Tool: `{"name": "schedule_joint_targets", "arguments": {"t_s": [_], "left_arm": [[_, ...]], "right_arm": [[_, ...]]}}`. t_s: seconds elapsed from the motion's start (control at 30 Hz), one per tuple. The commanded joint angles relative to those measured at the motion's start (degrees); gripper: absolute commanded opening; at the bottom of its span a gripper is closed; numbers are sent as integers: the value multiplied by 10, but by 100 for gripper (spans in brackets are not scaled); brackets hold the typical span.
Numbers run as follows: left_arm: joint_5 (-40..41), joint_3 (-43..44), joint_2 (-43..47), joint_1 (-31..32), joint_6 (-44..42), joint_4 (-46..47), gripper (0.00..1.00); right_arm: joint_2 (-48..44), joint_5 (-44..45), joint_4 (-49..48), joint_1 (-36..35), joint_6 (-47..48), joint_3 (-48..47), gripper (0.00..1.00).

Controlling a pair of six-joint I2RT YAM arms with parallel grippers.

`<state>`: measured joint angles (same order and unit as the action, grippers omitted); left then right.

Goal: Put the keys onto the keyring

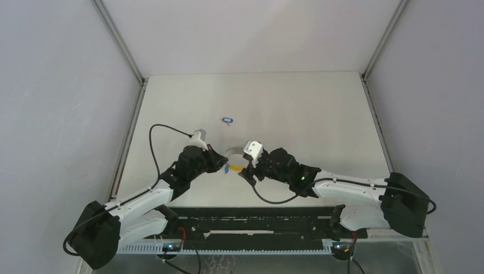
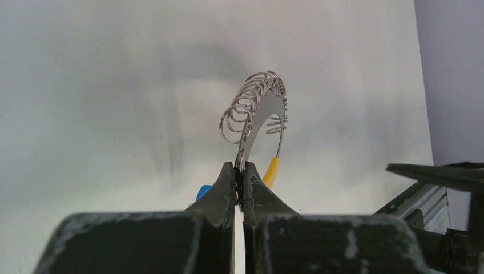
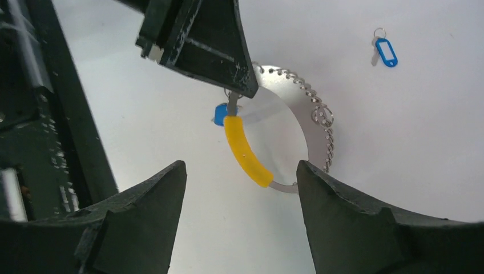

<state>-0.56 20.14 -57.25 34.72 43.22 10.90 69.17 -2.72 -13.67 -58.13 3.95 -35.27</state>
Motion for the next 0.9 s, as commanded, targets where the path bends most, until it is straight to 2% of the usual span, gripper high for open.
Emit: {"name": "schedule_joint_targets", "arguments": {"t_s": [0.0, 0.27, 0.57, 0.73, 0.87], "left_arm": [[19, 50, 17, 7, 58, -11, 0], [23, 56, 17, 18, 82, -13, 0], [31, 55, 23, 34, 102, -10, 1], [27, 50, 25, 39, 117, 1, 2], [21, 48, 33, 39, 122, 5, 6]], "right_arm": [[47, 88, -48, -45, 81, -23, 70], [158, 245, -90, -128, 159, -52, 63], [261, 372, -149, -163, 225, -82, 58], [284, 387, -163, -167, 231, -89, 48], [283, 400, -163, -163, 230, -89, 35]]}}
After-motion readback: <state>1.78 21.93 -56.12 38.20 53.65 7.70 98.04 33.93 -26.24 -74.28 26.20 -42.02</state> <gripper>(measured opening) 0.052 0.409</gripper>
